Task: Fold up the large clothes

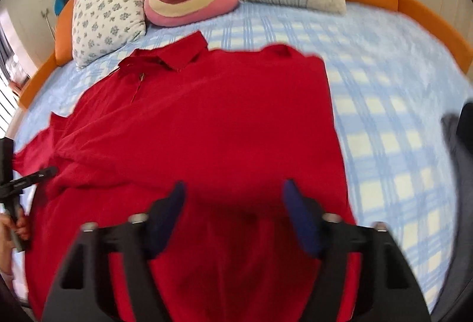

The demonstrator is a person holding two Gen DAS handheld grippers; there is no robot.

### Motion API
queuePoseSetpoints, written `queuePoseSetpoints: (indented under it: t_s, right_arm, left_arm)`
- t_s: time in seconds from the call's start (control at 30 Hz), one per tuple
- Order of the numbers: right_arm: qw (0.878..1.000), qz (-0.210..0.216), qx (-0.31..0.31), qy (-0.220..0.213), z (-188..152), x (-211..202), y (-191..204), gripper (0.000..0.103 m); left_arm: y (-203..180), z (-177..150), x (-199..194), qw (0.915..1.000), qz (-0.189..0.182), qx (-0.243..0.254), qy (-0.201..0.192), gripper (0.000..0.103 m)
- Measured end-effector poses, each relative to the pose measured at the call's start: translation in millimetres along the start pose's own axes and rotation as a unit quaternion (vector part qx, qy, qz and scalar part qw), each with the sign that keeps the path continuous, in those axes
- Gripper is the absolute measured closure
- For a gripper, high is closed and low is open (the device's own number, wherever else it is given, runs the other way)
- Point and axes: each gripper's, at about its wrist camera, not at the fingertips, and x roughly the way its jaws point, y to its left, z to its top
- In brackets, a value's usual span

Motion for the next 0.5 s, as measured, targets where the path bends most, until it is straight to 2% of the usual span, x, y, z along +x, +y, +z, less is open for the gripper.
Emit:
queuePoseSetpoints:
  t_s: [0.03,0.1,0.13,0.17,0.2,0.3,0.33,0.37,0.43,0.5]
  right_arm:
    - [1.000,0.001,0.001,-0.002,3.6,2.6,1.0,0.066]
    - [1.000,0.008,0.002,-0.004,8.3,6.8,3.9,0.065]
    - [1.000,0.011,-0.001,-0.004,9.2,8.8,6.0,0.064]
    - [1.000,0.015,-0.006,-0.001,10.4,11.0,9.6,0.063]
    - [1.000,0.023,-0.018,0.008,11.2,14.9,16.7,0.063]
    - [0.997,0.020,-0.071,0.019,10.9,23.1,49.3,0.062]
    - [0.996,0.019,-0.086,0.020,11.0,24.8,59.8,0.058]
    - [0.995,0.022,-0.095,0.020,11.3,26.2,69.0,0.051]
    - [0.994,0.037,-0.103,0.021,12.7,30.6,86.1,0.049]
    - [0.994,0.035,-0.104,0.027,14.2,37.3,93.7,0.049]
  left_arm:
    - [-1.3,2.4,-9.6,0.9999,-0.004,-0.005,-0.012,0.065]
    - [-6.1,5.7,-35.9,0.9988,-0.012,-0.013,-0.044,0.047]
    - [-10.0,5.0,-46.4,0.9982,-0.022,-0.014,-0.055,0.042]
    - [-14.8,4.5,-54.4,0.9976,-0.035,-0.013,-0.059,0.033]
    - [-21.3,2.8,-60.6,0.9970,-0.051,-0.012,-0.057,0.029]
    - [-39.8,-1.7,-59.1,0.9974,-0.067,0.000,-0.027,0.026]
    - [-43.4,-3.1,-53.5,0.9970,-0.075,-0.006,-0.015,0.026]
    - [-42.4,-4.9,-49.6,0.9958,-0.090,-0.014,-0.006,0.026]
    - [-43.6,-6.2,-33.4,0.9937,-0.105,-0.038,0.013,0.026]
    - [-45.7,-7.8,-18.6,0.9938,-0.100,-0.040,0.026,0.026]
